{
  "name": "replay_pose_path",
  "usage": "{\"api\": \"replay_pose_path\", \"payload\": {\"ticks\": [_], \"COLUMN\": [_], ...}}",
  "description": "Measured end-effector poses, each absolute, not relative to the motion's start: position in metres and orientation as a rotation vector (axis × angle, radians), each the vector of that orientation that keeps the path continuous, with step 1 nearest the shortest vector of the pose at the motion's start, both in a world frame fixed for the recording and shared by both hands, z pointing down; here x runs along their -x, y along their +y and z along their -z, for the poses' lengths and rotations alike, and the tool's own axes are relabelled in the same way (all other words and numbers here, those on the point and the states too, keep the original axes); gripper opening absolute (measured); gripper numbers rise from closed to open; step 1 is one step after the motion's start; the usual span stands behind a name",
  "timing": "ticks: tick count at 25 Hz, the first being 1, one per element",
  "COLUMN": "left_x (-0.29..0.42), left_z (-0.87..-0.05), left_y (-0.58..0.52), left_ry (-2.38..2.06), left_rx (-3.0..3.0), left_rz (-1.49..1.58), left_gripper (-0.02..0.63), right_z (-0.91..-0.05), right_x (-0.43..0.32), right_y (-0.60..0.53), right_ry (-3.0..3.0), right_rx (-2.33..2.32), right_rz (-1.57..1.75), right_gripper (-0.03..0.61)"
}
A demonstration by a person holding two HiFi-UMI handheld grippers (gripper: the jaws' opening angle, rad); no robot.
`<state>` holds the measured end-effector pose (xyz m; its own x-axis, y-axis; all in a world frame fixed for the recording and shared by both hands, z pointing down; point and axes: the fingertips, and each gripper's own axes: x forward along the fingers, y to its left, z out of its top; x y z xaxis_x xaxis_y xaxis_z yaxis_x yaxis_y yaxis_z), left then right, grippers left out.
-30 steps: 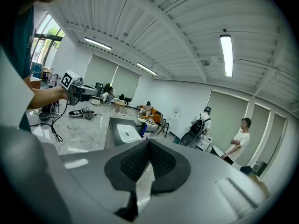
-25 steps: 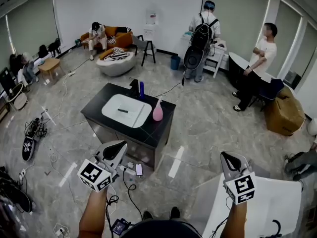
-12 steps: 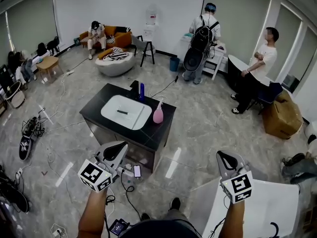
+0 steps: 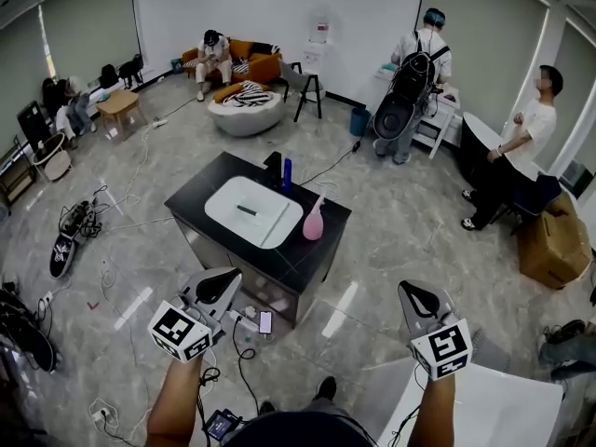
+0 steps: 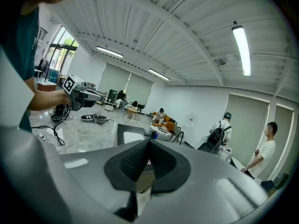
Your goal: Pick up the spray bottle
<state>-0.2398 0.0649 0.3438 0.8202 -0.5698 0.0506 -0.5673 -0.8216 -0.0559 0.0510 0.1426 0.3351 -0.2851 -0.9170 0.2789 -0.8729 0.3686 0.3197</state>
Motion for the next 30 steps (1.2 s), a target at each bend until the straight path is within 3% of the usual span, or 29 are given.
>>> {"api": "replay_pose_path", "payload": {"ticks": [30], "left_x": [0.085], "left_z": [-0.377], "left_y": [-0.011], "left_ry": [1.209], "left_rx": [2.896], "left_rz": [0.197], "left_gripper": [0.005], "right_z": [-0.384], "right_x": [-0.217], "right_y": [0.008], "right_ry": [-2.386], "right_rx": [-1.363], "right_rz": [0.084], "right_gripper": [0.011]}}
